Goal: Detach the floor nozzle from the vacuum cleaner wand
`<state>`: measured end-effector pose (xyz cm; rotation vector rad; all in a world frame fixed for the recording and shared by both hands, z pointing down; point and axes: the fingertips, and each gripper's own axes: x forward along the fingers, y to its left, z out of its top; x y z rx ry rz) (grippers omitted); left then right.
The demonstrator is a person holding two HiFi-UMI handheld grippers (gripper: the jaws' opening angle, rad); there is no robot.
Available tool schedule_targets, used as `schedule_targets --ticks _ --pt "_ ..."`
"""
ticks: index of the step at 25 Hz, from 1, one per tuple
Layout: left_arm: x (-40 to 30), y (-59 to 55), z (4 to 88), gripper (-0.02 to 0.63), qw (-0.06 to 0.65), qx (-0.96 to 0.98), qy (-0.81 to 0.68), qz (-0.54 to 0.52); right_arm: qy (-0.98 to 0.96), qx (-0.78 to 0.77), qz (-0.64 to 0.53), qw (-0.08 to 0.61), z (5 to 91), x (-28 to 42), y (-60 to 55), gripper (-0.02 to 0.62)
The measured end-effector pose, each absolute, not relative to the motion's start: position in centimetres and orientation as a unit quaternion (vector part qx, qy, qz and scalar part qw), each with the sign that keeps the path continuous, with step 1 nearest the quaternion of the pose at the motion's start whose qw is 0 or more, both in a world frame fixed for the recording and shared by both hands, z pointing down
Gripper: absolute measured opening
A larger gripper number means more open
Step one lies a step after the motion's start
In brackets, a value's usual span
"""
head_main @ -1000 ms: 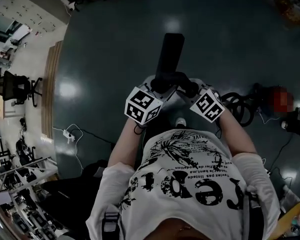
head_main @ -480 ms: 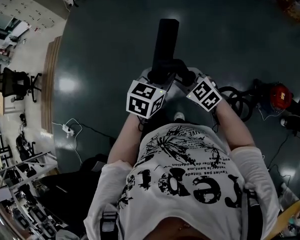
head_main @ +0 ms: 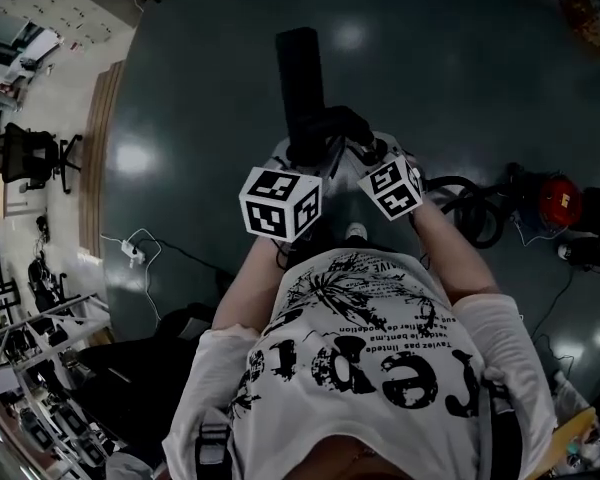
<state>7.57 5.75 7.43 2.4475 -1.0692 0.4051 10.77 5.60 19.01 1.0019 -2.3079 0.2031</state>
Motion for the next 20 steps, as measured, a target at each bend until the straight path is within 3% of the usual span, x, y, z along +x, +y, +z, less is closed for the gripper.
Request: schedule_targets --ticks 4,12,17,20 --pt "6.3 3.8 7.3 0.124 0.168 0.887 -0.384 0.194 -0.865 0.386 0.091 0.309 20.1 13.1 4.1 0.133" --pt "4.6 4.1 13.4 0.124 0.265 0.876 -0.368 0.166 -0.862 0.370 0.106 0.331 22.6 13.3 2.8 0.134" --pt "2.6 3.0 17.1 0.126 0.195 0.890 -0.378 0.166 -0.858 0.349 0.109 0.362 27.0 12.2 2.7 0.134" --pt "1.4 2.9 21.8 0.127 0.236 0.877 -0.377 0.184 -0.858 0.317 0.115 0.387 31.2 10.4 3.1 0.135"
